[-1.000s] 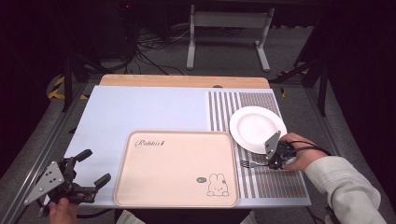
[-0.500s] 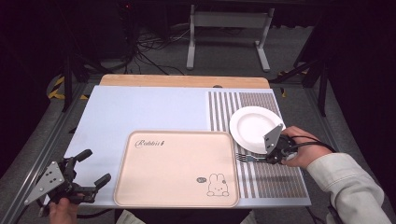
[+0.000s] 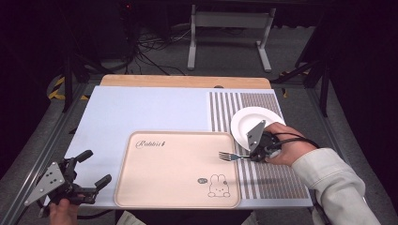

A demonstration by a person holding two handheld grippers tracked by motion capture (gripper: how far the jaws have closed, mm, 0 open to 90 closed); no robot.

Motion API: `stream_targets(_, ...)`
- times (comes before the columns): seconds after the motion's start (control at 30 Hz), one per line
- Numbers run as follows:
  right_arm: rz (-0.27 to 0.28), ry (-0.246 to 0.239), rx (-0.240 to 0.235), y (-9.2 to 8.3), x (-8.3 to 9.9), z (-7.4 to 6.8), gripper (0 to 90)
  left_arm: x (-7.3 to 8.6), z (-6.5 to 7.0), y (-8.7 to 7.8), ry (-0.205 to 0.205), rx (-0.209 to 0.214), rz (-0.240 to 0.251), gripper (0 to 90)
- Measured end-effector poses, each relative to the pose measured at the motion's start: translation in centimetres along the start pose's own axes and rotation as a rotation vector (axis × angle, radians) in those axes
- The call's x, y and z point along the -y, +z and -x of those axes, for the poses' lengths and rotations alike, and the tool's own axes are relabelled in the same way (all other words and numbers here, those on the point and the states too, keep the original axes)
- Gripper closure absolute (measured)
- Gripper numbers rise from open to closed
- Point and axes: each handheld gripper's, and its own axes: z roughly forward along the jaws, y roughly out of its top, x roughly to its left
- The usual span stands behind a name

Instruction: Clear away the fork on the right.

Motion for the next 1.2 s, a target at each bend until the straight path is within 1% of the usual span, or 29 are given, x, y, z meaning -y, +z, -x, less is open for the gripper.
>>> stream_targets(0.03, 0.006, -0.006, -0.002, 0.0, -0.5, 0.0, 78.6, 0.0, 0.0, 0.0, 0.001, 0.000, 0.000, 0.3)
stream_targets(0.07, 0.006, -0.006, -0.002, 0.0, -0.5, 0.0, 78.6, 0.0, 0.0, 0.0, 0.001, 0.000, 0.000, 0.3)
stream_targets(0.2, 0.011, -0.037, -0.006, 0.3, -2.4, 0.1, 78.6, -0.1, 0.0, 0.0, 0.007, 0.007, -0.003, 0.3)
stream_targets(0.27, 0.012, -0.040, -0.004, 0.4, -2.7, 0.1, 78.6, -0.1, 0.0, 0.0, 0.007, 0.007, -0.003, 0.3)
stream_targets(0.33, 0.011, -0.045, -0.010, 0.5, -3.4, 0.2, 78.6, -0.1, 0.0, 0.0, 0.008, 0.008, -0.002, 0.3)
stream_targets(0.4, 0.023, -0.047, -0.009, 0.8, -4.0, 0.2, 78.6, -0.1, 0.0, 0.0, 0.008, 0.009, -0.002, 0.3)
stream_targets(0.47, 0.022, -0.050, -0.012, 0.9, -4.3, 0.2, 78.6, -0.1, 0.0, 0.0, 0.008, 0.009, -0.002, 0.3)
stream_targets(0.57, 0.028, -0.036, -0.018, 1.1, -5.0, 0.2, 78.6, -0.1, 0.1, 0.0, 0.009, 0.011, 0.001, 0.3)
stream_targets(0.6, 0.033, -0.041, -0.019, 1.3, -5.2, 0.2, 78.6, -0.1, 0.1, 0.0, 0.009, 0.013, 0.001, 0.3)
stream_targets(0.63, 0.031, -0.030, -0.018, 1.3, -5.4, 0.1, 78.6, -0.1, 0.1, 0.0, 0.010, 0.013, 0.002, 0.3)
stream_targets(0.67, 0.035, -0.030, -0.020, 1.4, -5.6, 0.1, 78.6, -0.1, 0.1, 0.0, 0.011, 0.014, 0.001, 0.3)
stream_targets(0.7, 0.045, -0.010, -0.025, 1.5, -6.0, 0.0, 78.6, -0.1, 0.1, 0.0, 0.013, 0.014, 0.000, 0.4)
stream_targets(0.77, 0.051, -0.004, -0.023, 1.6, -6.1, 0.0, 78.6, -0.1, 0.1, 0.0, 0.011, 0.013, 0.003, 0.3)
stream_targets(0.83, 0.066, 0.050, -0.034, 1.7, -6.4, -0.1, 78.6, -0.1, 0.1, 0.0, 0.006, 0.011, 0.005, 0.4)
stream_targets(0.9, 0.082, 0.134, -0.041, 1.6, -6.8, -0.4, 78.6, -0.1, 0.1, 0.0, 0.006, 0.010, 0.007, 0.4)
stream_targets(0.93, 0.082, 0.134, -0.041, 1.6, -6.8, -0.4, 78.6, -0.1, 0.1, 0.0, 0.006, 0.011, 0.009, 0.4)
stream_targets(0.97, 0.085, 0.186, -0.054, 1.6, -6.9, -0.5, 78.6, -0.1, 0.1, 0.0, 0.008, 0.013, 0.010, 0.3)
stream_targets(1.0, 0.090, 0.228, -0.060, 1.6, -7.0, -0.6, 78.7, -0.1, 0.1, 0.0, 0.008, 0.017, 0.006, 0.4)
stream_targets(1.07, 0.101, 0.295, -0.070, 1.6, -7.1, -0.7, 78.7, -0.2, 0.1, 0.0, 0.012, 0.019, 0.002, 0.4)
stream_targets(1.13, 0.112, 0.353, -0.077, 1.7, -7.2, -0.7, 78.7, -0.1, 0.1, 0.0, 0.011, 0.017, 0.004, 0.4)
stream_targets(1.17, 0.112, 0.353, -0.077, 1.7, -7.2, -0.7, 78.7, -0.1, 0.1, 0.0, 0.011, 0.017, 0.004, 0.4)
stream_targets(1.2, 0.124, 0.398, -0.078, 1.8, -7.3, -0.7, 78.6, -0.1, 0.1, 0.0, 0.009, 0.018, 0.003, 0.4)
